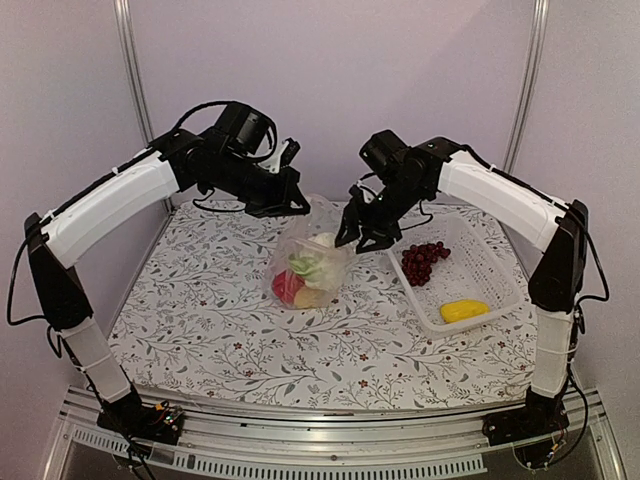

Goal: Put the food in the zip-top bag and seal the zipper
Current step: Adjust the zipper food storage bag at the center of the board.

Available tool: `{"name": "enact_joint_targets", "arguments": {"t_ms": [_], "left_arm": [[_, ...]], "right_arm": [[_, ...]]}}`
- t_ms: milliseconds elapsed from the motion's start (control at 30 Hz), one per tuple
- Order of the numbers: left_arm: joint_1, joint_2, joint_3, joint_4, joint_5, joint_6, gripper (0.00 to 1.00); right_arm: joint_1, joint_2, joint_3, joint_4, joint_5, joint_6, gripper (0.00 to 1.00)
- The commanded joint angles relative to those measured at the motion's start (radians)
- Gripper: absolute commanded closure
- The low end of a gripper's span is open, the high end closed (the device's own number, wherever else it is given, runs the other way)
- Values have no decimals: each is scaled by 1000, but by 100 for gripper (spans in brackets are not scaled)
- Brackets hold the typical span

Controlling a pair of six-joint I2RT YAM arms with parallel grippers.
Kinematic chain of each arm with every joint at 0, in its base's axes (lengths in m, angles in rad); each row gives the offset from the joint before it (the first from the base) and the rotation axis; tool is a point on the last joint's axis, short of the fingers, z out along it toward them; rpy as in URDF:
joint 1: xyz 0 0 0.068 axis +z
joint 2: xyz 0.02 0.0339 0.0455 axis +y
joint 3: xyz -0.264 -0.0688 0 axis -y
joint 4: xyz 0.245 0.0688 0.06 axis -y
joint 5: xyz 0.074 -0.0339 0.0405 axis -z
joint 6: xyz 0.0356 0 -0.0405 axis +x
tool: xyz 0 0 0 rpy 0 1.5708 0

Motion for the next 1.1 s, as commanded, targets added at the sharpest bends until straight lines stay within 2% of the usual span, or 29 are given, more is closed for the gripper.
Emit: {"name": "enact_joint_targets", "arguments": {"t_ms": [0,133,267,300,533,600,700,800,867,900,933,967,1033,1067], "left_arm": [[-7,13,25,-8,-15,20,100],[-7,22,30,-11,-11,22,100],[-6,32,40,-10,4,18,100],[-7,34,41,-9,4,19,100],[-6,44,49,-19,2,43,100],[-5,46,53,-26,-8,47,100],[-5,48,62,-34,-21,46,100],[-18,50,156,-56,-62,47,100],[-21,36,172,-41,-82,46,100],[-18,33,158,-27,-81,46,100],[-16,37,129,-16,-74,51,100],[-12,49,101,-12,-64,53,100],[-9,86,73,-32,-34,47,100],[-14,96,69,-40,-30,41,100]], "right_arm": [[6,-39,-41,-42,-16,-37,54],[5,-41,-88,-10,-43,-28,69],[1,-54,-61,-1,-27,-14,100],[-2,-63,-46,1,-16,-6,100],[-10,-137,79,-40,36,39,100],[-9,-169,40,-33,58,47,100],[-18,-213,-104,15,67,34,100],[-15,-226,-89,46,71,33,100],[-6,-268,-88,93,144,46,98],[-8,-293,-104,107,176,58,88],[-19,-306,-126,112,175,61,72],[-37,-305,-142,99,136,57,64],[-57,-267,-147,67,51,43,56],[-49,-241,-145,60,43,27,54]]}}
